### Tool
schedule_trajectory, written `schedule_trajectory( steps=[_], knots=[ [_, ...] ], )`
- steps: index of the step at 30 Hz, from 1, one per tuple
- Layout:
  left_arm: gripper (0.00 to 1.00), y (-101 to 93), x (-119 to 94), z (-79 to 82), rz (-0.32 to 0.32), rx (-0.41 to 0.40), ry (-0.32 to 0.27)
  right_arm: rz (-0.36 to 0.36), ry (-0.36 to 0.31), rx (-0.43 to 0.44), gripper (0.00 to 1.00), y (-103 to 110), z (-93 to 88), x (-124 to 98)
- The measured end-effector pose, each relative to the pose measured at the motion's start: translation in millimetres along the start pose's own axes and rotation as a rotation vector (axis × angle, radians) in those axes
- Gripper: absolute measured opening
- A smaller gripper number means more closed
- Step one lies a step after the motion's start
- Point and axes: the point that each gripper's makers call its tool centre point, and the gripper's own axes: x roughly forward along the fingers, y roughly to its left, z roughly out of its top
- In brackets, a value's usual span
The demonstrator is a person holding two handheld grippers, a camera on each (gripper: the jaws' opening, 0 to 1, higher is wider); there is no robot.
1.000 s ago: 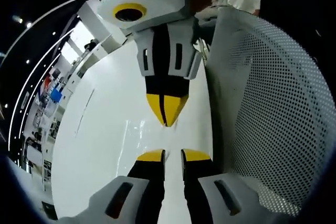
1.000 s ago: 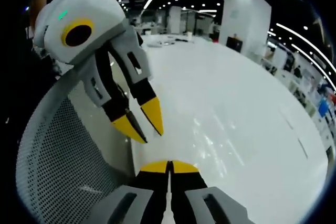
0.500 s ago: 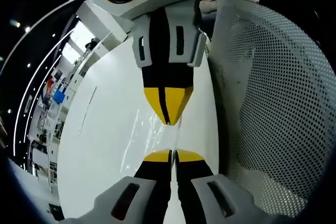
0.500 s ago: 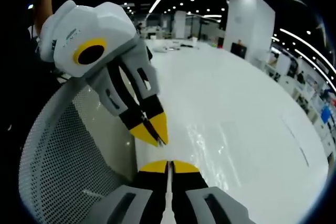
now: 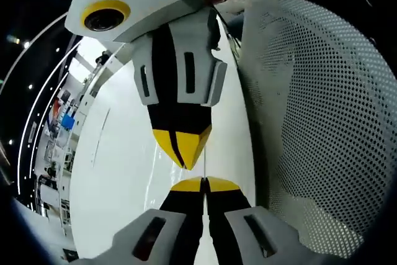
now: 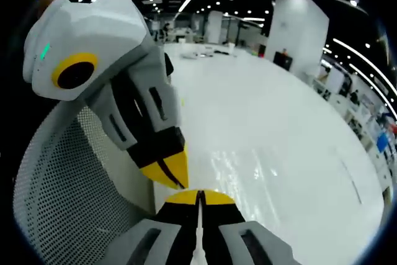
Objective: Open the resealable bag by pulling the two sides of the seal apart until the entire bag opening is separated and visibly accessible.
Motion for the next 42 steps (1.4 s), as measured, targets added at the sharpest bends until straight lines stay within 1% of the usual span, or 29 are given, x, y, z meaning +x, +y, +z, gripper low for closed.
schedule_trajectory(
  steps=[5,7,8,11,15,16,20,26,34,35,36,38,42],
  knots=[
    [0.00,1.2,0.5,0.8,0.008,-0.008,-0.004,-0.032,-0.004,0.010,0.00,-9.4,2.3,-2.2],
    [0.00,1.4,0.7,1.2,0.011,-0.012,-0.005,-0.040,-0.012,0.017,0.00,-12.1,3.8,-3.3],
    [0.00,0.7,1.0,1.4,0.011,-0.011,-0.005,-0.054,-0.030,0.031,0.00,-15.4,6.4,-5.0],
    [0.00,-2.0,1.0,1.8,0.005,-0.037,-0.015,-0.069,-0.033,0.027,0.00,-19.0,7.0,-7.4],
    [0.00,-2.5,-0.3,0.3,0.011,-0.031,-0.012,-0.093,-0.043,0.038,0.00,-24.4,8.1,-11.3],
    [0.00,-2.4,-0.5,0.5,0.012,-0.033,-0.013,-0.102,-0.055,0.041,0.00,-26.3,9.7,-13.0],
    [0.00,-2.2,-0.6,1.4,0.014,-0.057,-0.026,-0.135,-0.072,0.055,0.00,-33.6,13.1,-15.4],
    [0.00,-1.5,-1.5,-0.7,0.021,-0.066,-0.023,-0.171,-0.092,0.076,0.00,-46.4,18.8,-21.6],
    [0.00,2.3,-1.6,-2.5,0.038,-0.106,-0.029,-0.197,-0.127,0.115,0.00,-60.0,26.0,-29.8],
    [0.00,3.1,-1.6,-1.7,0.040,-0.111,-0.032,-0.214,-0.140,0.124,0.00,-63.5,28.8,-32.2],
    [0.00,3.9,-1.7,-1.1,0.044,-0.114,-0.035,-0.256,-0.165,0.130,0.00,-70.5,33.0,-35.8],
    [0.00,6.7,-2.9,2.0,0.052,-0.113,-0.045,-0.273,-0.191,0.141,0.00,-74.2,38.9,-40.4],
    [0.00,16.9,-4.3,7.4,0.074,-0.126,-0.067,-0.322,-0.220,0.133,0.00,-83.3,49.6,-50.0]
  ],
)
